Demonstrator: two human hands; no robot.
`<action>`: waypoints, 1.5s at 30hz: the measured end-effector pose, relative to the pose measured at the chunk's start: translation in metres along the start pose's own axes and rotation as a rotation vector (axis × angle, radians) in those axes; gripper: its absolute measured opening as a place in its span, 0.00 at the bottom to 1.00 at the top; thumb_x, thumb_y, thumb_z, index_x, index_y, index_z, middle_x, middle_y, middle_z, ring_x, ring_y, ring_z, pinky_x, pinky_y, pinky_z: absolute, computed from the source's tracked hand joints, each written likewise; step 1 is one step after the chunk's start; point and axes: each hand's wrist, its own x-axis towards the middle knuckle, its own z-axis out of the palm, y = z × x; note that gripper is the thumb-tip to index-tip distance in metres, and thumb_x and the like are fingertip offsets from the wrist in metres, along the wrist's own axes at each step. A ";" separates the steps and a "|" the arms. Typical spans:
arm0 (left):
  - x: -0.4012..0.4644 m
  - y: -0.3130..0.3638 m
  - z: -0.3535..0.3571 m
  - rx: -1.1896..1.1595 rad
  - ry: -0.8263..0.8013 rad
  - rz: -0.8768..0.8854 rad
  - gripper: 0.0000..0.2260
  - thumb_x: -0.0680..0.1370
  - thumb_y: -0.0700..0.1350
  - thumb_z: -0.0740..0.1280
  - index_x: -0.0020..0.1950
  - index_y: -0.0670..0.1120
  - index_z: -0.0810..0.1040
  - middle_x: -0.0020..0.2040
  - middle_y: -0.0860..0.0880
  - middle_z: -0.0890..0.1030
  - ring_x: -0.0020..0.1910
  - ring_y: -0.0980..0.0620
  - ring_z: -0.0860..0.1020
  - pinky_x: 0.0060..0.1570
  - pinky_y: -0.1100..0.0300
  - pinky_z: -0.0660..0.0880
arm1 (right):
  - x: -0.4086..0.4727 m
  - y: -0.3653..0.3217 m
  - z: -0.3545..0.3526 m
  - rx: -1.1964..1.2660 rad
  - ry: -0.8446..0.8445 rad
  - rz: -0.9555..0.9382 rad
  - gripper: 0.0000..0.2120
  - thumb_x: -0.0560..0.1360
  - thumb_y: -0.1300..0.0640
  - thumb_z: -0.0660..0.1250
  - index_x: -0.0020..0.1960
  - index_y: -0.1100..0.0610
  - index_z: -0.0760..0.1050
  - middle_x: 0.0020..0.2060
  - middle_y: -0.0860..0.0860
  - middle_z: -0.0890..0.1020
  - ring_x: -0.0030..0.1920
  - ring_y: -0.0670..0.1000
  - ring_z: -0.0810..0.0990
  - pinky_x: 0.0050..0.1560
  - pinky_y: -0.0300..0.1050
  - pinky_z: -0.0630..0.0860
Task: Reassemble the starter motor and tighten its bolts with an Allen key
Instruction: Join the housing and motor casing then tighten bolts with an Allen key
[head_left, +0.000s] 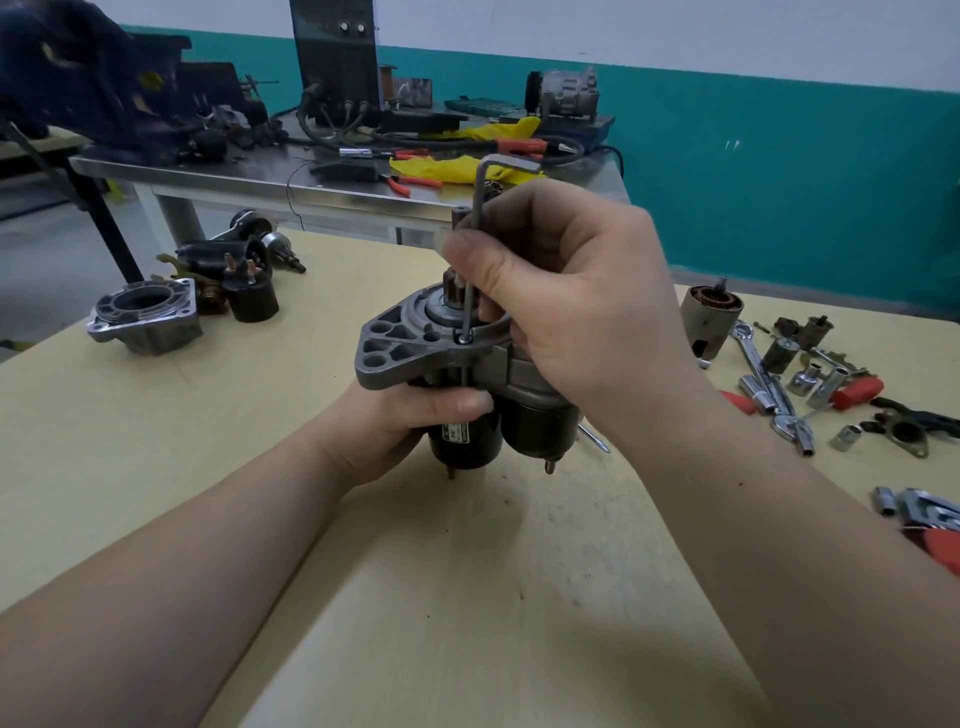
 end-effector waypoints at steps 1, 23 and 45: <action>0.000 -0.001 0.000 0.037 -0.001 -0.004 0.31 0.72 0.47 0.82 0.69 0.35 0.77 0.64 0.41 0.85 0.67 0.39 0.82 0.65 0.52 0.79 | 0.000 0.000 0.001 0.010 0.009 0.013 0.07 0.79 0.56 0.76 0.45 0.47 0.80 0.38 0.47 0.86 0.35 0.45 0.83 0.36 0.40 0.80; 0.000 -0.004 -0.005 0.106 -0.023 -0.017 0.29 0.72 0.40 0.76 0.70 0.29 0.75 0.67 0.33 0.82 0.68 0.36 0.81 0.66 0.51 0.78 | 0.000 0.000 -0.010 0.026 -0.155 0.108 0.07 0.84 0.62 0.67 0.59 0.52 0.79 0.40 0.49 0.87 0.34 0.49 0.84 0.32 0.34 0.77; -0.002 0.000 0.000 -0.011 0.026 0.022 0.25 0.73 0.41 0.74 0.69 0.38 0.75 0.61 0.41 0.84 0.65 0.38 0.82 0.64 0.48 0.80 | 0.000 0.003 -0.006 -0.001 -0.069 0.090 0.11 0.77 0.54 0.78 0.48 0.51 0.75 0.37 0.54 0.86 0.30 0.51 0.85 0.33 0.43 0.80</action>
